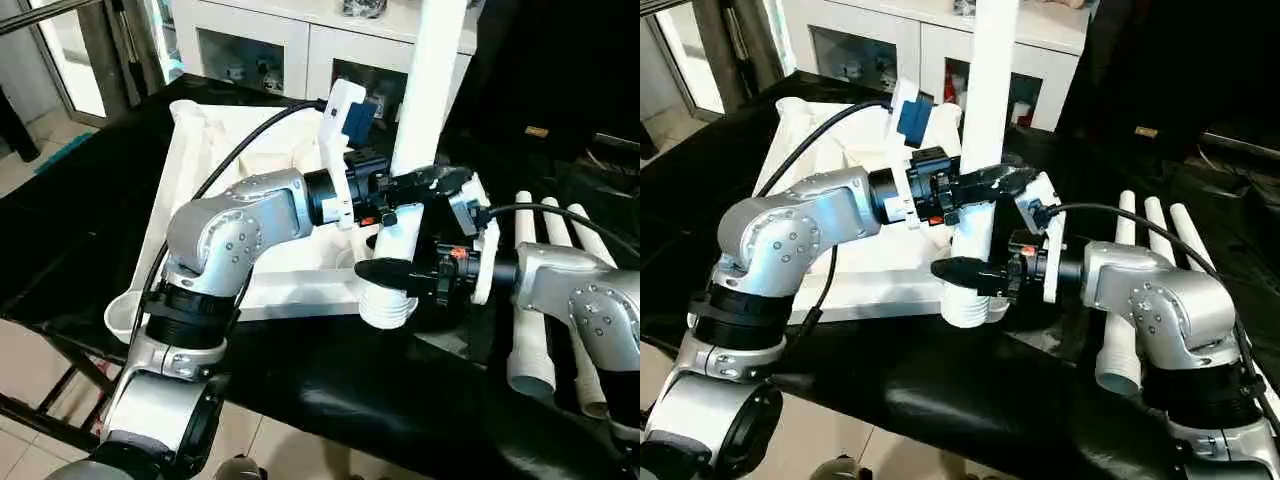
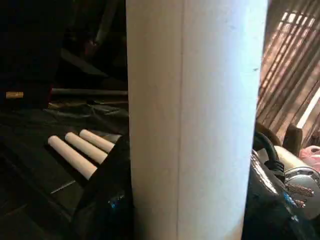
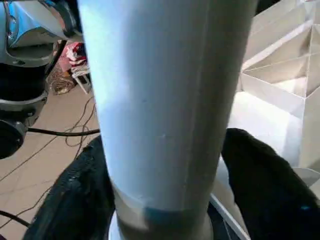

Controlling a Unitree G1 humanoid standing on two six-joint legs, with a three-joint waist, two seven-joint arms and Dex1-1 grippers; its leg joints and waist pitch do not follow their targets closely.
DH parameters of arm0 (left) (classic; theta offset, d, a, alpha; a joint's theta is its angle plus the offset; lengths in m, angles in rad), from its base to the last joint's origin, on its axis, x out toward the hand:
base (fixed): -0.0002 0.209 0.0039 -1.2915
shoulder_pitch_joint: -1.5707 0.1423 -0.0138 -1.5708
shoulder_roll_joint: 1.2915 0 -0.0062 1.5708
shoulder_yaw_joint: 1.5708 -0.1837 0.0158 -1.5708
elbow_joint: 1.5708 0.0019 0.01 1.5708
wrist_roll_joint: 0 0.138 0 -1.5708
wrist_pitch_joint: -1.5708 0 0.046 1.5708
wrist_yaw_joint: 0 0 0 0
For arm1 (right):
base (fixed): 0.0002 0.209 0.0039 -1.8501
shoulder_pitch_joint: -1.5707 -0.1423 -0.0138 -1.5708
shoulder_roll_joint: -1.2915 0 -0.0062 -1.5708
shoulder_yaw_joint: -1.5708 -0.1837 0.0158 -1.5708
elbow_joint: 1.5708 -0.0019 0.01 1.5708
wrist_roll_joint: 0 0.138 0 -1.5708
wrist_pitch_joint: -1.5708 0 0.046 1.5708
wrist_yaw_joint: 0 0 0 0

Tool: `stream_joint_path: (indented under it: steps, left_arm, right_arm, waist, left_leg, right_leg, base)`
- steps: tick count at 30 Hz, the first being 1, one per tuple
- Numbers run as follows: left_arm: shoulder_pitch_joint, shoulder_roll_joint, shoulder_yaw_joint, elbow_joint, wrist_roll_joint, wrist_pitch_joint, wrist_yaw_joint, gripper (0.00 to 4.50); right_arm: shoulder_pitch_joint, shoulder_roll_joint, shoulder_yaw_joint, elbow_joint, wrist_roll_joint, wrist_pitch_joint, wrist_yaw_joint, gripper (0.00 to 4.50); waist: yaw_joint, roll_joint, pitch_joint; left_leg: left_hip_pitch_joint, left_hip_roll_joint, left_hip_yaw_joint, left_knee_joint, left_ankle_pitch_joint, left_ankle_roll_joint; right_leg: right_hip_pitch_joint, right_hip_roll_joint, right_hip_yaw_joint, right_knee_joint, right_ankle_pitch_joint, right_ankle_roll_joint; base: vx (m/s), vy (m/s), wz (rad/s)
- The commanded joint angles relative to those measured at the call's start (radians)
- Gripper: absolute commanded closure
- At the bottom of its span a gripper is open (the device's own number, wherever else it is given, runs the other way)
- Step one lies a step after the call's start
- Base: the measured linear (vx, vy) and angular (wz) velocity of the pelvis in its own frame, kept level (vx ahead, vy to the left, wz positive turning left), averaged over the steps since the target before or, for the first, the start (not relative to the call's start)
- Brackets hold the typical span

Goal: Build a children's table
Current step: Pick table leg

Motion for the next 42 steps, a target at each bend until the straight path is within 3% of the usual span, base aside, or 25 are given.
stream_joint_path:
  steps: [1,13,14,15,18,27,28,29,30,31,32,33,34,35,41,42]
  left_arm:
    - [-0.004,-0.019,-0.022,-0.043,-0.03,0.012,-0.019,2.64]
    - [-0.001,-0.012,-0.03,-0.051,-0.003,-0.001,-0.014,2.64]
    - [-0.001,-0.011,-0.033,-0.048,0.01,-0.009,-0.007,2.08]
    - [-0.001,-0.011,-0.033,-0.047,0.01,-0.009,-0.007,1.94]
    - [-0.002,-0.023,-0.014,-0.049,-0.024,0.013,-0.011,1.82]
    - [-0.001,-0.045,0.003,-0.029,-0.002,-0.047,0.003,1.05]
    - [-0.003,-0.064,0.031,-0.016,-0.009,-0.069,0.021,1.03]
    - [-0.005,-0.079,0.056,-0.009,-0.022,-0.086,0.026,1.02]
    - [-0.01,-0.088,0.078,0.0,-0.032,-0.097,0.033,1.02]
    - [-0.028,-0.118,0.138,0.03,-0.052,-0.154,0.06,1.02]
    - [-0.032,-0.124,0.15,0.036,-0.057,-0.163,0.067,1.02]
    - [-0.067,-0.156,0.227,0.083,-0.094,-0.217,0.11,1.02]
    - [-0.082,-0.165,0.259,0.101,-0.117,-0.23,0.124,1.02]
    - [-0.091,-0.168,0.278,0.114,-0.13,-0.238,0.129,1.02]
    - [-0.129,-0.182,0.349,0.134,-0.167,-0.299,0.152,1.02]
    - [-0.128,-0.181,0.352,0.131,-0.162,-0.306,0.154,1.02]
  right_arm:
    - [0.011,-0.002,0.003,-0.002,-0.019,-0.005,-0.015,1.72]
    - [0.01,0.006,0.005,0.005,-0.019,-0.015,-0.023,2.54]
    - [0.01,0.008,0.005,0.006,-0.021,-0.018,-0.024,2.56]
    - [0.01,0.008,0.005,0.006,-0.021,-0.019,-0.025,2.57]
    - [0.013,0.018,0.0,0.007,-0.021,-0.029,-0.032,2.57]
    - [0.026,0.04,-0.013,0.002,-0.012,-0.039,-0.049,2.59]
    - [0.029,0.047,-0.018,0.003,-0.01,-0.045,-0.054,2.59]
    - [0.029,0.053,-0.021,0.004,-0.008,-0.049,-0.057,2.59]
    - [0.028,0.059,-0.023,0.006,-0.008,-0.055,-0.059,2.59]
    - [0.022,0.075,-0.028,0.016,-0.013,-0.071,-0.071,2.59]
    - [0.02,0.077,-0.028,0.018,-0.014,-0.073,-0.073,2.59]
    - [0.013,0.094,-0.035,0.028,-0.023,-0.093,-0.093,2.59]
    - [0.011,0.104,-0.04,0.031,-0.024,-0.1,-0.105,2.59]
    - [0.008,0.112,-0.042,0.034,-0.025,-0.105,-0.114,2.59]
    - [0.005,0.158,-0.085,0.048,-0.028,-0.139,-0.177,2.59]
    - [0.004,0.166,-0.091,0.058,-0.032,-0.149,-0.186,2.59]
  waist:
    - [0.002,-0.017,-0.084]
    - [0.006,-0.016,-0.085]
    - [0.006,-0.016,-0.085]
    - [0.006,-0.017,-0.085]
    - [0.006,-0.015,-0.085]
    - [0.009,-0.008,-0.086]
    - [0.009,-0.006,-0.086]
    - [0.011,0.004,-0.086]
    - [0.009,-0.001,-0.086]
    - [0.009,0.008,-0.086]
    - [0.009,0.008,-0.087]
    - [0.009,0.009,-0.089]
    - [0.01,0.016,-0.089]
    - [0.009,0.012,-0.089]
    - [0.009,0.016,-0.09]
    - [0.011,0.02,-0.091]
  left_leg:
    - [0.002,0.059,-0.017,-0.064,0.015,0.031]
    - [0.003,0.059,-0.018,-0.063,0.021,0.031]
    - [0.003,0.06,-0.018,-0.063,0.022,0.032]
    - [0.002,0.059,-0.018,-0.063,0.022,0.033]
    - [0.001,0.058,-0.018,-0.063,0.023,0.028]
    - [0.002,0.059,-0.019,-0.063,0.017,0.028]
    - [0.001,0.059,-0.019,-0.063,0.014,0.027]
    - [0.001,0.06,-0.02,-0.062,0.002,0.024]
    - [0.0,0.06,-0.02,-0.063,-0.002,0.023]
    - [-0.001,0.058,-0.021,-0.063,-0.015,0.02]
    - [0.0,0.056,-0.021,-0.063,-0.021,0.017]
    - [-0.001,0.057,-0.022,-0.062,-0.02,0.013]
    - [0.0,0.055,-0.022,-0.061,-0.028,0.012]
    - [0.001,0.055,-0.022,-0.062,-0.029,0.013]
    - [0.002,0.058,-0.023,-0.063,-0.023,0.021]
    - [0.004,0.059,-0.024,-0.063,-0.025,0.019]
  right_leg:
    - [0.067,-0.093,0.055,-0.06,-0.19,-0.159]
    - [0.065,-0.094,0.055,-0.059,-0.187,-0.154]
    - [0.065,-0.094,0.055,-0.058,-0.182,-0.155]
    - [0.065,-0.094,0.055,-0.059,-0.181,-0.153]
    - [0.065,-0.093,0.054,-0.058,-0.18,-0.155]
    - [0.067,-0.093,0.055,-0.058,-0.152,-0.169]
    - [0.067,-0.094,0.055,-0.058,-0.152,-0.171]
    - [0.067,-0.095,0.054,-0.061,-0.152,-0.176]
    - [0.069,-0.095,0.054,-0.062,-0.148,-0.179]
    - [0.069,-0.093,0.053,-0.065,-0.137,-0.186]
    - [0.071,-0.093,0.053,-0.064,-0.135,-0.19]
    - [0.074,-0.094,0.053,-0.061,-0.124,-0.198]
    - [0.072,-0.092,0.052,-0.064,-0.119,-0.201]
    - [0.073,-0.092,0.051,-0.065,-0.118,-0.2]
    - [0.071,-0.091,0.05,-0.059,-0.111,-0.197]
    - [0.07,-0.093,0.05,-0.059,-0.114,-0.195]
  base:
    - [0.0,0.0,0.0]
    - [0.0,0.0,0.0]
    - [0.0,0.0,0.0]
    - [0.0,0.0,0.0]
    - [0.0,0.0,0.0]
    - [0.0,0.0,0.0]
    - [0.0,0.0,0.0]
    - [0.0,0.0,0.0]
    - [0.0,0.0,0.0]
    - [0.0,0.0,0.0]
    - [0.0,0.0,0.0]
    - [0.0,0.0,0.0]
    - [0.0,0.0,0.0]
    - [0.0,0.0,0.0]
    - [0.0,0.0,0.0]
    - [0.0,0.0,0.0]
